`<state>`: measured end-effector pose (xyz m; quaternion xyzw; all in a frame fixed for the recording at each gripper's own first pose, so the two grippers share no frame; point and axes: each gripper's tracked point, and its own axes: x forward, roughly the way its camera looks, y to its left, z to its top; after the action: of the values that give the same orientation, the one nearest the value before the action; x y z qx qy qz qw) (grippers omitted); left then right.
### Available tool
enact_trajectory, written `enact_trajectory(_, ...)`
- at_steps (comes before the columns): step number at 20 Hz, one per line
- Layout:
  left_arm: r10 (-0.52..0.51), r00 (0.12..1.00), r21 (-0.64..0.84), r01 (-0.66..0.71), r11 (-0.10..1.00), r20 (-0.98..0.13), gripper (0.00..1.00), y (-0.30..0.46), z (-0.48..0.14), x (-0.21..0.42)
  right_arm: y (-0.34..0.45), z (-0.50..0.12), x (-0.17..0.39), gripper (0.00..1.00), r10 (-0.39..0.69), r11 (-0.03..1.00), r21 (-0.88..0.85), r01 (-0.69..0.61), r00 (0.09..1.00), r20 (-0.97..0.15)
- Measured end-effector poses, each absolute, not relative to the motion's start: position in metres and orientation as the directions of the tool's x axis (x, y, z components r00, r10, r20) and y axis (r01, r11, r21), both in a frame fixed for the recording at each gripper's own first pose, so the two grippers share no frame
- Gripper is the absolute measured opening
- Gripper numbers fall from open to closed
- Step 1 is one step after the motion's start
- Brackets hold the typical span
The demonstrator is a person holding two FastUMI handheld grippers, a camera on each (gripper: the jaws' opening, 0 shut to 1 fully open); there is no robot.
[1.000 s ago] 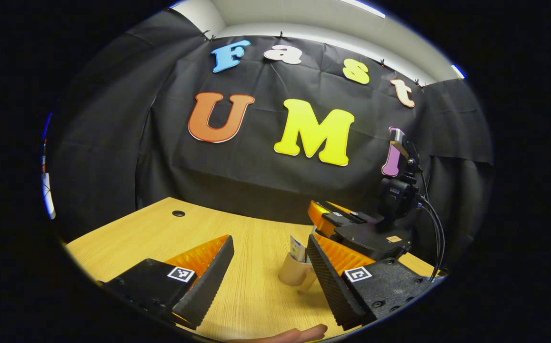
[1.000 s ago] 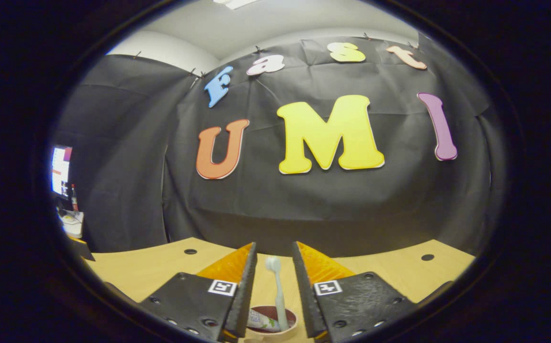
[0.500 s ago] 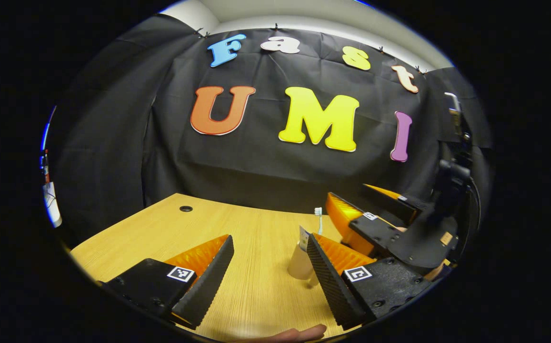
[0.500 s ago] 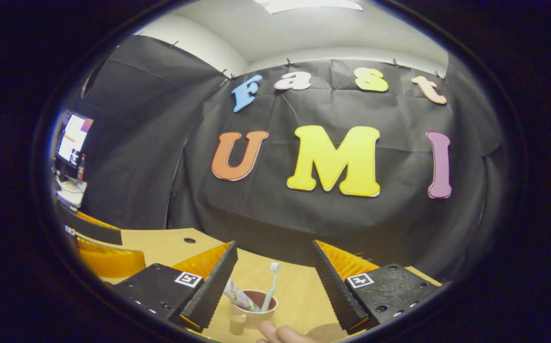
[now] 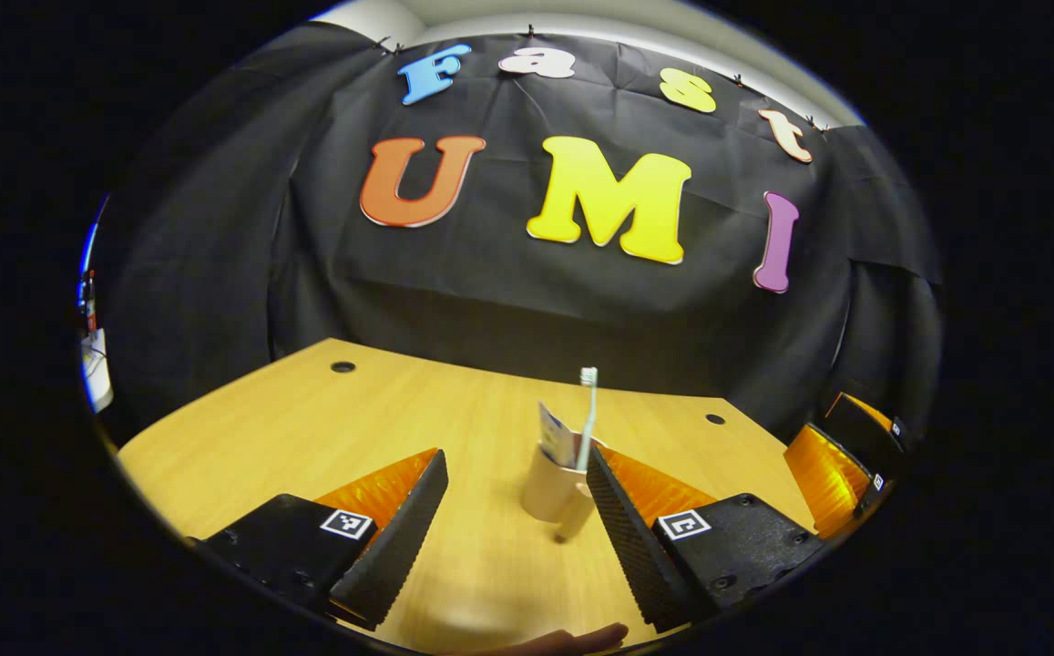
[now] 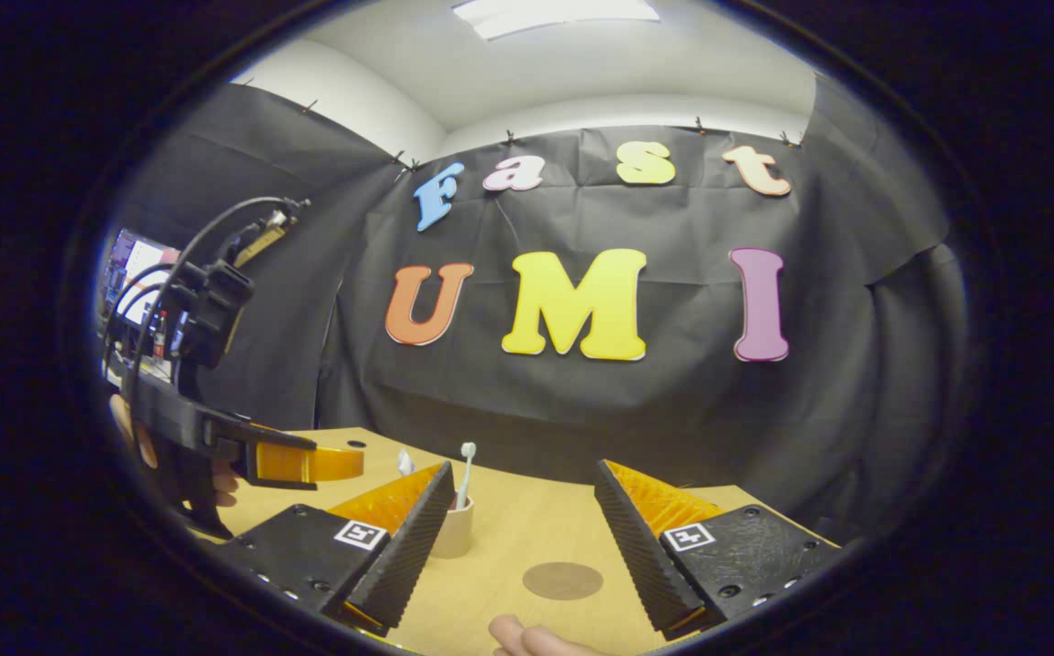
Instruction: Put the toothbrush and toothpaste on the desktop into the cup, then pick up the cup and place it on the coaster on the desktop.
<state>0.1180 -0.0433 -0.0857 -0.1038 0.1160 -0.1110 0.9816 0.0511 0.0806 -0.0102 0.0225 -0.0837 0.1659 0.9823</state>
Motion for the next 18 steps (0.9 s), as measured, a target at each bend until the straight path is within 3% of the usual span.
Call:
enact_trajectory(4, -0.220, 0.945, -0.198, 0.174, 0.965, -0.243, 0.98, -0.056, -0.090, 0.117, 0.019, -0.020, 0.027, 0.94, 0.230, 0.971, 0.029, -0.238, 0.960, 0.161)
enact_trajectory(8, -0.173, 0.906, -0.085, 0.152, 0.985, -0.386, 0.98, -0.060, -0.105, 0.126, -0.001, -0.034, 0.008, 0.96, 0.212, 0.975, 0.034, -0.219, 0.968, 0.137)
enact_trajectory(14, -0.173, 0.743, -0.042, 0.191, 0.981, -0.647, 0.98, -0.078, -0.120, 0.136, 0.001, -0.047, -0.003, 0.94, 0.254, 0.955, 0.134, -0.265, 0.963, 0.094)
enact_trajectory(18, -0.201, 0.564, -0.115, 0.185, 0.976, -0.801, 0.97, -0.097, -0.153, 0.141, -0.004, -0.057, -0.005, 0.95, 0.273, 0.944, 0.168, -0.283, 0.959, 0.077)
